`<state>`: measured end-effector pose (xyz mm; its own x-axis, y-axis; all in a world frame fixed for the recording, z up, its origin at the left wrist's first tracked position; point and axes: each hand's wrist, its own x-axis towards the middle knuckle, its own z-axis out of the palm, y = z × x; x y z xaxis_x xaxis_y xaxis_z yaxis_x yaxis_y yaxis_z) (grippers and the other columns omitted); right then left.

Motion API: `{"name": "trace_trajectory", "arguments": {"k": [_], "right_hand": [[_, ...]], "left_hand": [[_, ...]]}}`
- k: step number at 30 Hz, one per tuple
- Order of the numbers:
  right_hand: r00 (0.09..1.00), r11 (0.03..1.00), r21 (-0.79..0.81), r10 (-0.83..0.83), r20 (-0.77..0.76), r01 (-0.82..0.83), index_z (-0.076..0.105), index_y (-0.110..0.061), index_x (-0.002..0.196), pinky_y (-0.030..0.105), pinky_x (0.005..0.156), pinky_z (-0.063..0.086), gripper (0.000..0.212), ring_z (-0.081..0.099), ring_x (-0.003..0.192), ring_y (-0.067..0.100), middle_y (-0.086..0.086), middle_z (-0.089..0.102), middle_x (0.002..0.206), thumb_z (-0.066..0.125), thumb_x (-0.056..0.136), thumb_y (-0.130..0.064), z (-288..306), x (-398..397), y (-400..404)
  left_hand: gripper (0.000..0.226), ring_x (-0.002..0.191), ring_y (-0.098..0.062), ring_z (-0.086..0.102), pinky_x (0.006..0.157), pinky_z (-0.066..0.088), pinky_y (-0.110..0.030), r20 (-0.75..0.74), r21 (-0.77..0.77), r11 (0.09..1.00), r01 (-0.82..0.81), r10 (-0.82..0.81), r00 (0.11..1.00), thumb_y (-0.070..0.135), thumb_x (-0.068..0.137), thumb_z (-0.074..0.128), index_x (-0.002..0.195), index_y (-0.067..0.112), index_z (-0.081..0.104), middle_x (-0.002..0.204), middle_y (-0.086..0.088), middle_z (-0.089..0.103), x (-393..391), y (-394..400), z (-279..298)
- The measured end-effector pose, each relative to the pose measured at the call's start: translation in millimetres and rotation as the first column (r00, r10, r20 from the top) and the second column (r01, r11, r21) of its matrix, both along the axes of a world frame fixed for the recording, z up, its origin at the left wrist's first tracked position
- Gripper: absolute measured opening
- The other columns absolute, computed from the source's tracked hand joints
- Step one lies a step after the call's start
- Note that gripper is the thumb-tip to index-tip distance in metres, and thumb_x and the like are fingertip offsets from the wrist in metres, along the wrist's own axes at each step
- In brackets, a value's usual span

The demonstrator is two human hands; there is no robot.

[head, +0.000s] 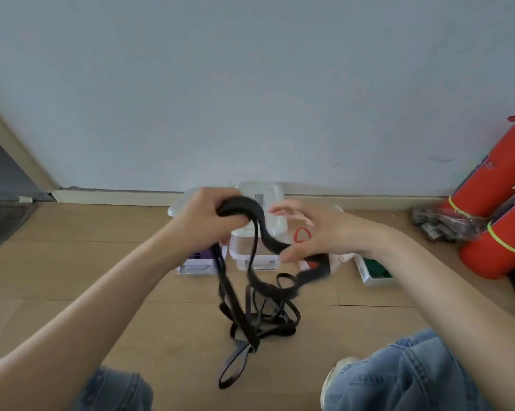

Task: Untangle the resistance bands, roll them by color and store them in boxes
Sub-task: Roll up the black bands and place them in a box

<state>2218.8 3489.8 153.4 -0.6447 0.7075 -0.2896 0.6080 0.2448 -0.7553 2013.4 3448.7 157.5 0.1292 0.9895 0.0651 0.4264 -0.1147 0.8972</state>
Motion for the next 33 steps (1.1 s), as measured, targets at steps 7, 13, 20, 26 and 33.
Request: {"name": "trace_trajectory", "arguments": {"k": [7,13,20,26,33], "right_hand": [[0.935,0.992,0.057,-0.085,-0.346,0.111,0.06,-0.008,0.085,0.023,0.067,0.05,0.007,0.062,0.064,0.014,-0.003,0.059,0.064,0.059,0.09,-0.014,-3.2,-31.6,-15.9],[0.562,0.962,-0.271,-0.232,-0.794,0.013,0.051,-0.015,0.065,0.027,0.067,0.049,0.029,0.039,0.047,0.011,-0.009,0.035,0.047,0.046,0.089,0.0,21.2,-24.8,-17.9],[0.911,0.961,0.083,-0.219,-0.349,0.263,0.056,-0.012,0.067,0.021,0.065,0.049,0.019,0.055,0.056,0.011,0.0,0.054,0.055,0.06,0.085,-0.009,20.9,16.4,2.9],[0.98,0.995,-0.095,-0.029,-0.195,0.011,0.058,-0.031,0.106,0.018,0.084,0.05,0.043,0.064,0.094,-0.001,-0.012,0.069,0.1,0.079,0.068,-0.031,-1.7,-11.8,-10.3],[0.998,0.964,0.261,-0.042,-0.048,0.053,0.06,-0.021,0.08,0.022,0.054,0.041,0.02,0.052,0.053,0.001,-0.006,0.059,0.061,0.075,0.075,-0.031,-3.9,-25.0,-11.4]], "left_hand": [[0.018,0.039,-0.008,0.048,0.046,0.043,-0.022,-0.082,-0.042,0.999,-0.008,0.004,0.997,0.001,0.078,0.058,0.062,0.009,0.055,0.046,0.006,0.045,3.9,7.4,-18.0],[0.031,0.057,-0.008,0.047,0.063,0.041,-0.021,-0.261,-0.223,0.972,0.071,-0.13,0.957,0.014,0.082,0.063,0.058,0.017,0.043,0.056,0.007,0.046,14.5,-1.1,-72.2],[0.023,0.036,-0.007,0.04,0.052,0.047,-0.021,0.5,0.02,1.0,-0.003,-0.008,0.866,0.011,0.084,0.06,0.063,0.022,0.064,0.039,0.012,0.035,-27.5,11.0,20.6],[0.021,0.041,-0.01,0.05,0.039,0.041,-0.022,-0.245,-0.036,0.996,0.076,-0.083,0.966,0.01,0.075,0.062,0.058,0.021,0.056,0.039,0.008,0.048,9.2,1.2,-0.6],[0.018,0.043,-0.004,0.054,0.047,0.042,-0.013,-0.174,-0.153,0.979,0.133,-0.159,0.972,0.033,0.071,0.064,0.056,0.027,0.057,0.044,0.009,0.055,5.7,8.5,-31.0]]}}
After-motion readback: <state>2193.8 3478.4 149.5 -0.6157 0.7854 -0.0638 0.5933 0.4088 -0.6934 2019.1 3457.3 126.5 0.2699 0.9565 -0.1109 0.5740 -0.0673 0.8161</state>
